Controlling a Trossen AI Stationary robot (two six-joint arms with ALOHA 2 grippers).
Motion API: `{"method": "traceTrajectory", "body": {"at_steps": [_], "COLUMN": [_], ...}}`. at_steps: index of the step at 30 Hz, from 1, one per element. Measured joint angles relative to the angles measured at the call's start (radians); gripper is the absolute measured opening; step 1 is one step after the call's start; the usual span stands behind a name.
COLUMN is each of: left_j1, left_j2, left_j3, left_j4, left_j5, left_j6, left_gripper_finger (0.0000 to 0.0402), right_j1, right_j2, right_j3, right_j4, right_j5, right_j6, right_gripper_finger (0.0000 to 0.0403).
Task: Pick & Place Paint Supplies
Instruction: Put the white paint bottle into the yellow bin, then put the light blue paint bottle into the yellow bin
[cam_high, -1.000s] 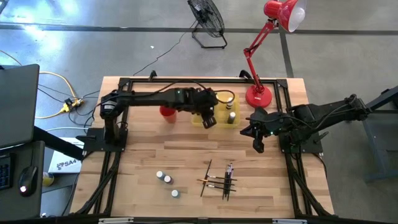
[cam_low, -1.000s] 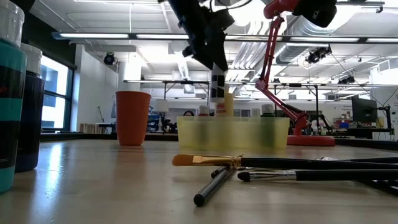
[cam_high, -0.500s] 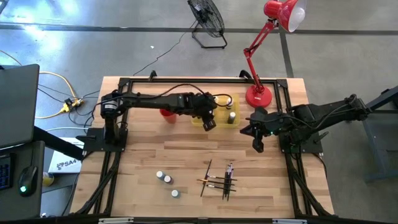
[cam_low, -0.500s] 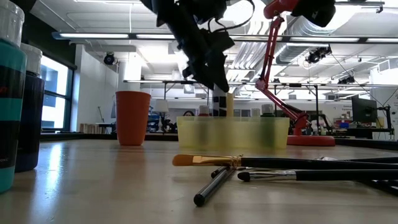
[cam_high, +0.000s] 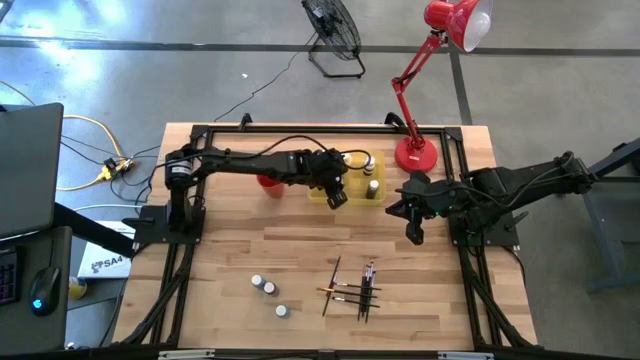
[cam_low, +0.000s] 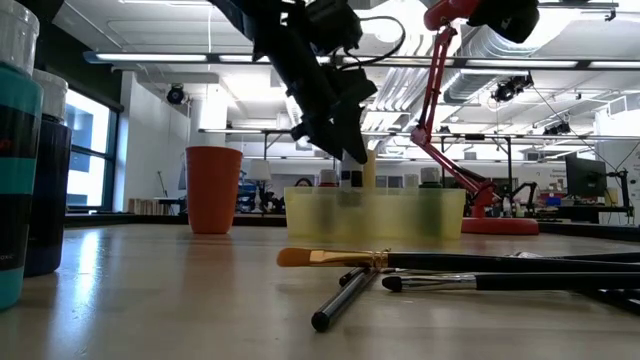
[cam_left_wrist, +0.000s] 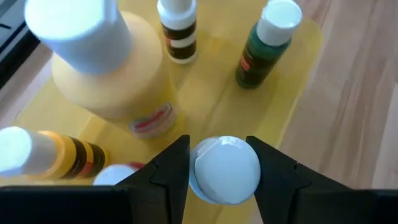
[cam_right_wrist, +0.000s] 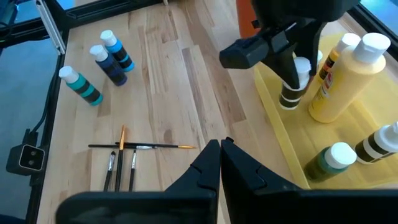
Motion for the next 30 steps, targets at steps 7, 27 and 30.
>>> {"method": "traceTrajectory", "body": {"at_steps": [7, 27, 30], "left_j1": [-0.002, -0.003, -0.003], "left_j2": [0.031, 0.048, 0.048], "left_j3": [0.001, 0.000, 0.000], "left_j4": [0.012, 0.066, 0.065], "left_j5": [0.002, -0.002, -0.002], "left_j6": [-0.004, -0.013, -0.015], "left_gripper_finger": [0.0138, 0.0140, 0.0141], "right_j1": [0.000, 0.000, 0.000], "right_j2": [0.000, 0.000, 0.000], "right_j3": [0.000, 0.000, 0.000], "right_j4": [0.000, -0.001, -0.001], "right_j5": [0.000, 0.000, 0.000], "right_j6": [0.000, 0.000, -0.005], "right_gripper_finger": [0.0005, 0.0005, 0.0005]}}
